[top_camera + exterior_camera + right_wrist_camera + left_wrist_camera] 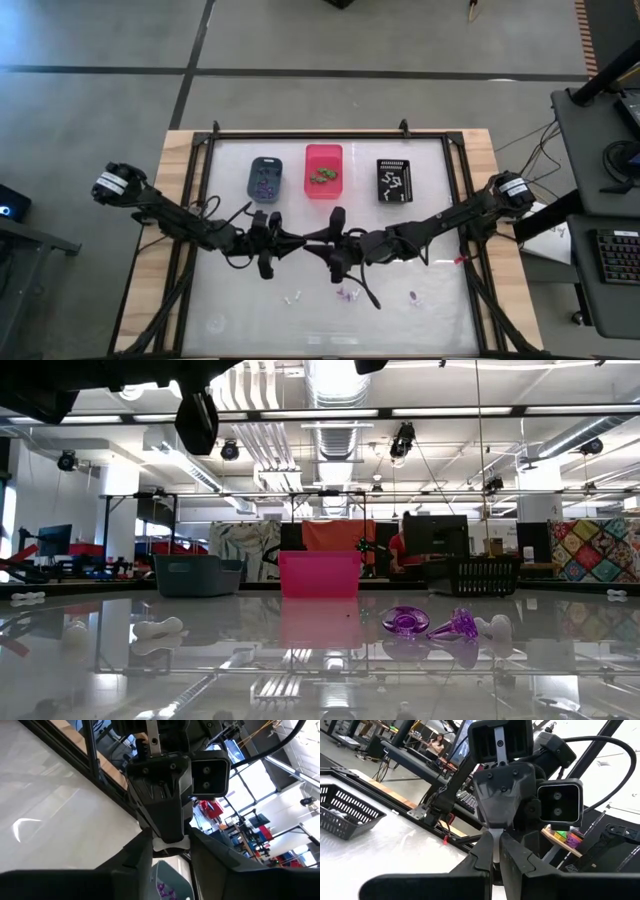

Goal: Sort Halloween decoration
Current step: Put the white bone toy into the black bin

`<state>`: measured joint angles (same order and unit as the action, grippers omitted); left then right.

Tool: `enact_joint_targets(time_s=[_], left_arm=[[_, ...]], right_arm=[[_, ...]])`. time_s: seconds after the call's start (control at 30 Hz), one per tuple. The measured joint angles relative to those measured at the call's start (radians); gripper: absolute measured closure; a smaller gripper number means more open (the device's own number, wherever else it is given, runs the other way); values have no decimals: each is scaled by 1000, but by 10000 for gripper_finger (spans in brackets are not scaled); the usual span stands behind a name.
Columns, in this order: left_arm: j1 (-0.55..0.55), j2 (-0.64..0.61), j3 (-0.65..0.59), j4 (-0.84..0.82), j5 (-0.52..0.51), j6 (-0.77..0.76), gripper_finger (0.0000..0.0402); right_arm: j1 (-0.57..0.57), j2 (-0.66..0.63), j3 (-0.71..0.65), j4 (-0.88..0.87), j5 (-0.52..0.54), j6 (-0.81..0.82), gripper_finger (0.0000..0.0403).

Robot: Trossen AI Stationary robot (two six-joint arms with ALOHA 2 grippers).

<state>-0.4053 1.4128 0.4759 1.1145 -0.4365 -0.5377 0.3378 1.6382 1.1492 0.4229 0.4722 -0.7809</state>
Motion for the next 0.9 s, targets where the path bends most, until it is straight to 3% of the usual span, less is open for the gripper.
enact_joint_targets(time_s=[0.2, 0.5, 0.9], left_arm=[[0, -1, -2, 1, 5, -4, 401], [0, -1, -1, 0, 11, -3, 401], [0, -1, 0, -1, 18, -3, 401]], right_arm=[[2, 0, 0, -9, 1, -30, 315], [0, 0, 1, -8, 0, -34, 285], [-5, 0, 1, -14, -5, -45, 283]])
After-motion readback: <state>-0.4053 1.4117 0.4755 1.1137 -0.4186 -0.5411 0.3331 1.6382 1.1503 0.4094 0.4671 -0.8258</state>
